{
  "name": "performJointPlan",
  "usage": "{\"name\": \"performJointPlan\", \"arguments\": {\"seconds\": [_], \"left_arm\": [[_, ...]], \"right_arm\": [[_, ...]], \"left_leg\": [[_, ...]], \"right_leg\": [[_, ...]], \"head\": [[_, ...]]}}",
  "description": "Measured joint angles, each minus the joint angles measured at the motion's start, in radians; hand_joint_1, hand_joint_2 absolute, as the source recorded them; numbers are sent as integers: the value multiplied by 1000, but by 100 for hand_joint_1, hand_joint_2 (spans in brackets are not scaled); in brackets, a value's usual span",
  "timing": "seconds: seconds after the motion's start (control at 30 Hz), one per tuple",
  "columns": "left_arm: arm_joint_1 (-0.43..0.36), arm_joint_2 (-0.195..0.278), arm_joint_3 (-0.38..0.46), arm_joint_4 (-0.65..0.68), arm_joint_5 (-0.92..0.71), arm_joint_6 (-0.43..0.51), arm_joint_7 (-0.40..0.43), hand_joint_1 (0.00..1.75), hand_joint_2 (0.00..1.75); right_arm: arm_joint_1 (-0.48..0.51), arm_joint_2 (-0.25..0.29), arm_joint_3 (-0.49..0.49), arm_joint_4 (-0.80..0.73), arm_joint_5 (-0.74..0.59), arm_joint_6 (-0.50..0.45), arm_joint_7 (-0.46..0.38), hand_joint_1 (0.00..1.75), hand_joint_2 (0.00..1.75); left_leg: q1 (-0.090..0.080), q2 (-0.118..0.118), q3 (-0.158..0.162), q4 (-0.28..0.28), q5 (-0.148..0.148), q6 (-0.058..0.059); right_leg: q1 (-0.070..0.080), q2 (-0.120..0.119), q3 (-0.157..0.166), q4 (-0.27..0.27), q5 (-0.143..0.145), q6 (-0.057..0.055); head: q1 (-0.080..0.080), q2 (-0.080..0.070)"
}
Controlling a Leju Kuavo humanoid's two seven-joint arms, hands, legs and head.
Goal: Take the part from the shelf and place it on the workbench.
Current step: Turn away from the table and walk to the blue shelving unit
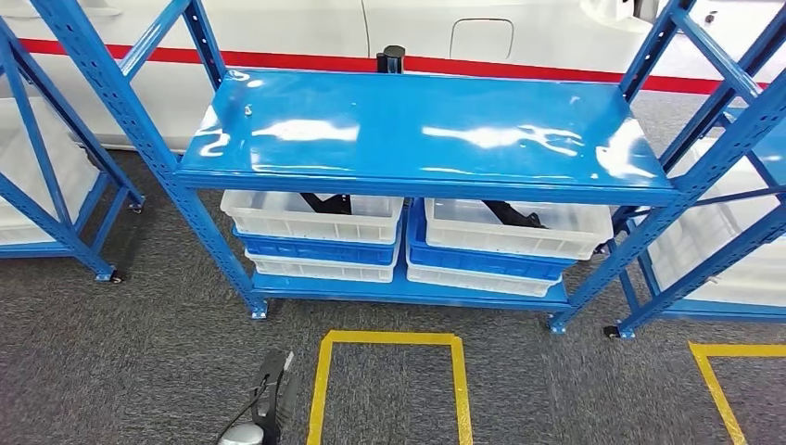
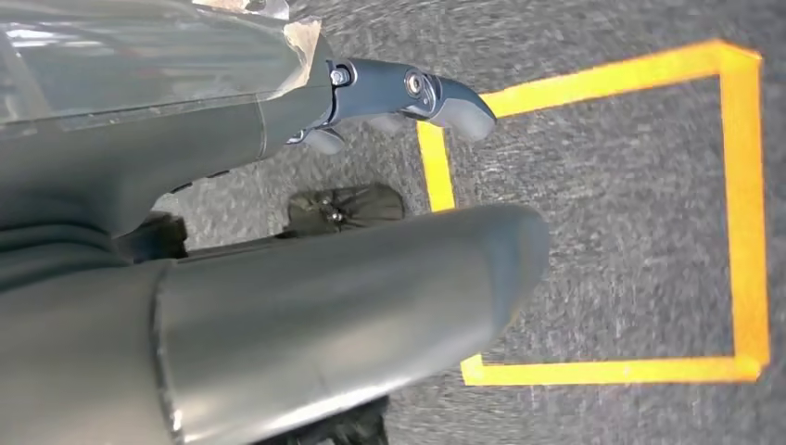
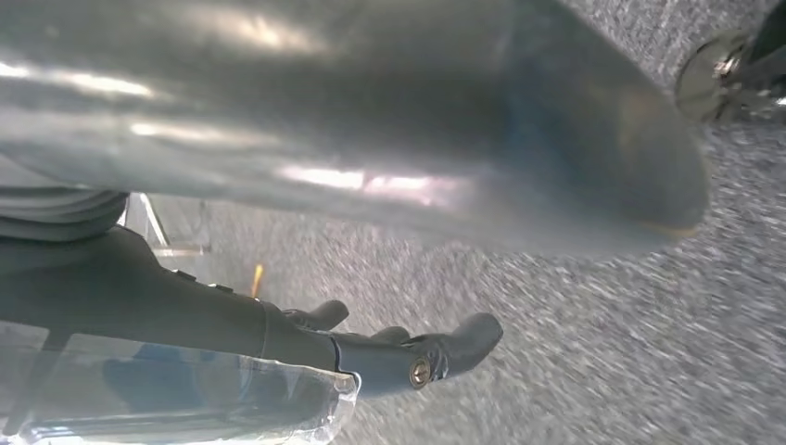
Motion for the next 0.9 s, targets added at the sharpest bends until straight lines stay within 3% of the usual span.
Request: {"name": "performJointPlan", "arguments": {"seconds": [0.07, 0.13, 0.17, 0.23, 0.3, 0.33, 0.4, 0.5, 0.57, 0.7, 0.9], "left_arm": [[-8, 2, 2, 31, 0, -9, -13, 0, 0], [-14, 2, 6, 58, -1, -13, -20, 0, 0], [-17, 2, 8, 67, -2, -15, -22, 0, 0], [-25, 0, 12, 77, -8, -16, -25, 0, 0], [-33, -2, 16, 83, -13, -16, -23, 0, 0], [-36, -2, 18, 86, -15, -16, -22, 0, 0], [-40, -1, 22, 96, -18, -16, -20, 0, 0], [-44, -1, 26, 112, -18, -21, -22, 0, 0], [-45, -1, 28, 120, -18, -23, -24, 0, 0], [-48, -2, 32, 133, -18, -25, -33, 0, 0], [-48, -2, 44, 144, -22, -25, -43, 0, 0]], "right_arm": [[-3, 2, 0, 0, 9, -7, -2, 0, 0], [-3, 3, 0, 0, 15, -12, -5, 0, 0], [-1, 3, 0, 0, 15, -13, -5, 0, 0], [1, 2, 0, 0, 16, -13, -6, 0, 0], [-1, 2, 0, 0, 17, -13, -8, 0, 0], [-1, 3, 0, 0, 17, -13, -8, 0, 0], [-1, 4, 0, 0, 19, -12, -9, 0, 0], [-1, 4, 0, 0, 21, -11, -9, 0, 0], [-1, 3, 0, 0, 22, -11, -9, 0, 0], [-2, 3, 0, 0, 23, -11, -9, 0, 0], [-2, 3, 0, 0, 24, -11, -12, 0, 0]], "left_leg": [[-3, 23, -2, -2, 2, 4], [-5, 41, -4, -1, 1, 3], [-4, 47, -4, -1, 0, 2], [-4, 52, -1, 0, -3, -3], [-9, 53, 1, 2, -8, -14], [-12, 53, 2, 4, -10, -16], [-13, 53, 2, 5, -11, -10], [-9, 53, 5, 0, -8, -3], [-7, 53, 6, -3, -7, -8], [-3, 53, 7, -8, -5, -33], [-4, 53, 7, -9, -3, -37]], "right_leg": [[0, -41, -64, 134, -61, -4], [-5, -53, -95, 211, -85, 5], [-8, -56, -82, 193, -76, 13], [-14, -67, -1, 56, -31, 30], [-14, -78, 69, -60, 3, 28], [-15, -81, 81, -80, 10, 22], [-14, -78, 82, -82, 15, 15], [-9, -76, 82, -82, 15, 12], [-6, -76, 82, -82, 14, 6], [-1, -76, 81, -81, 14, -2], [-1, -76, 81, -81, 15, -3]], "head": [[5, 0], [5, 0], [5, 0], [5, 0], [5, 0], [4, 0], [0, 0], [-2, 0], [-2, 0], [-2, 0], [-2, 0]]}}
